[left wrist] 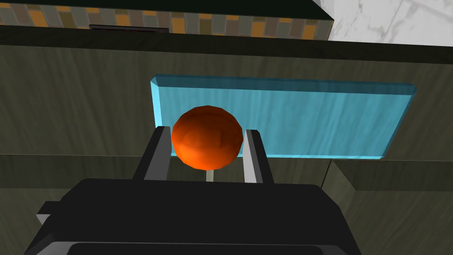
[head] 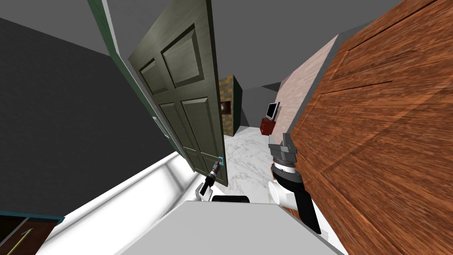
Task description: Push the door open
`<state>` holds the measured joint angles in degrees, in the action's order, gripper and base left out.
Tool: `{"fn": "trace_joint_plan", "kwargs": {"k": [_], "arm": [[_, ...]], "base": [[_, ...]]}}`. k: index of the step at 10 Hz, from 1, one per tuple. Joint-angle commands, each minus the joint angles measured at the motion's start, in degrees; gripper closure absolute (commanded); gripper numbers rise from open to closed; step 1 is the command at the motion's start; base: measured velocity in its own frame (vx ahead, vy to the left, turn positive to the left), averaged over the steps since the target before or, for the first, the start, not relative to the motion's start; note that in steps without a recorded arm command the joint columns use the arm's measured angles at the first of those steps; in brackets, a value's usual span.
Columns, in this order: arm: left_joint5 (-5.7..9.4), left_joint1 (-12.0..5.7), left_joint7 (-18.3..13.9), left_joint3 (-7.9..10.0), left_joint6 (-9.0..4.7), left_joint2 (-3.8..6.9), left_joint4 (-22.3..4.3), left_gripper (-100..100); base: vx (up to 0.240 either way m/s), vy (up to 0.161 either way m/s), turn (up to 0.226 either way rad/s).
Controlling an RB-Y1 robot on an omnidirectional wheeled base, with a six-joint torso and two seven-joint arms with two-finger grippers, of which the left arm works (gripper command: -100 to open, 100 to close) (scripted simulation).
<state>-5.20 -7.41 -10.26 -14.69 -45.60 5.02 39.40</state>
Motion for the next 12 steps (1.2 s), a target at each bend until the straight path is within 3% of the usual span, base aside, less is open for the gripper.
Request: {"fn": "trace_joint_plan", "kwargs": {"k": [1,2,7,8,12], "arm": [[0.63,-0.66,0.53,1.81,-0.95,0.50,-1.58,100],[0.63,-0.66,0.53,1.81,-0.95,0.50,-1.58,100],[1.83,-0.88,1.84,6.23,-0.70,0.67,-2.18,100],[1.60,-0.96,1.67,5.45,-0.88,0.43,-2.72,-100],[1.51,-0.98,1.40,5.21,-0.62,0.38,-2.32,-100]], "base": [[0.114,-0.110,0.053],[0.084,-0.073,0.026],[0.154,-0.124,0.060],[-0.047,-0.072,0.070],[-0.181,0.022,0.017]]}}
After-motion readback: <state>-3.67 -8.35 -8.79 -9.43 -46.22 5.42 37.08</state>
